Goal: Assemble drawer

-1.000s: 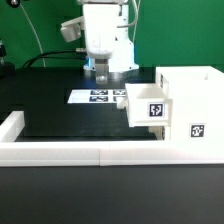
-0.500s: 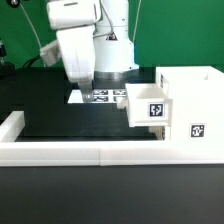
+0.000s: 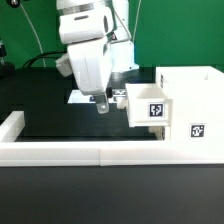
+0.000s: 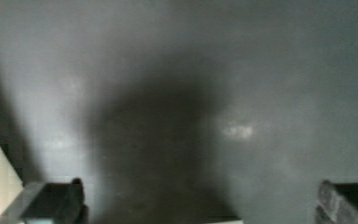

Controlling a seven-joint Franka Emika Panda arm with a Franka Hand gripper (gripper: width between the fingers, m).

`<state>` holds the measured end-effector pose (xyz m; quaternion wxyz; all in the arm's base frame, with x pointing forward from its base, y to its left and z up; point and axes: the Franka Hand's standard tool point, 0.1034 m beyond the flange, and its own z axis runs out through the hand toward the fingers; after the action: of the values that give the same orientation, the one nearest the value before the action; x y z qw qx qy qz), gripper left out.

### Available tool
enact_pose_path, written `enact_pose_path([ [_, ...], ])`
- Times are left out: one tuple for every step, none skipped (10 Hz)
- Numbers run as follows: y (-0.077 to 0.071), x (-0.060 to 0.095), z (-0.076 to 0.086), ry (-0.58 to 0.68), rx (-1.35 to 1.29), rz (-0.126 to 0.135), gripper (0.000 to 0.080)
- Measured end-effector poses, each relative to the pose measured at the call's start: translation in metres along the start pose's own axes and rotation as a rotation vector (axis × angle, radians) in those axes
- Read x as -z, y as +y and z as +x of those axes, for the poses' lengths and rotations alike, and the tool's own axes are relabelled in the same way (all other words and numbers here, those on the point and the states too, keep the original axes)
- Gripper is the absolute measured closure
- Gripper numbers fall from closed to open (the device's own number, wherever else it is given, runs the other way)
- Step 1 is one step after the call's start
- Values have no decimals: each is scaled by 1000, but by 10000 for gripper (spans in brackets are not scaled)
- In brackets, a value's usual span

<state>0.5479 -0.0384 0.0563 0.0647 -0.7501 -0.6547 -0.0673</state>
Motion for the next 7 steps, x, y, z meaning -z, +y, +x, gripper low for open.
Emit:
enact_pose_path([
  [-1, -3, 9, 2, -15, 5, 151],
  [-2, -4, 17, 3, -24, 7, 151],
  [-3, -6, 25, 4, -30, 7, 151],
  [-3, -8, 30, 5, -27, 8, 151],
  [-4, -9, 37, 8, -32, 10, 151],
  [-4, -11, 42, 10, -43, 12, 151],
  [-4, -11, 46, 11, -57, 12, 151],
])
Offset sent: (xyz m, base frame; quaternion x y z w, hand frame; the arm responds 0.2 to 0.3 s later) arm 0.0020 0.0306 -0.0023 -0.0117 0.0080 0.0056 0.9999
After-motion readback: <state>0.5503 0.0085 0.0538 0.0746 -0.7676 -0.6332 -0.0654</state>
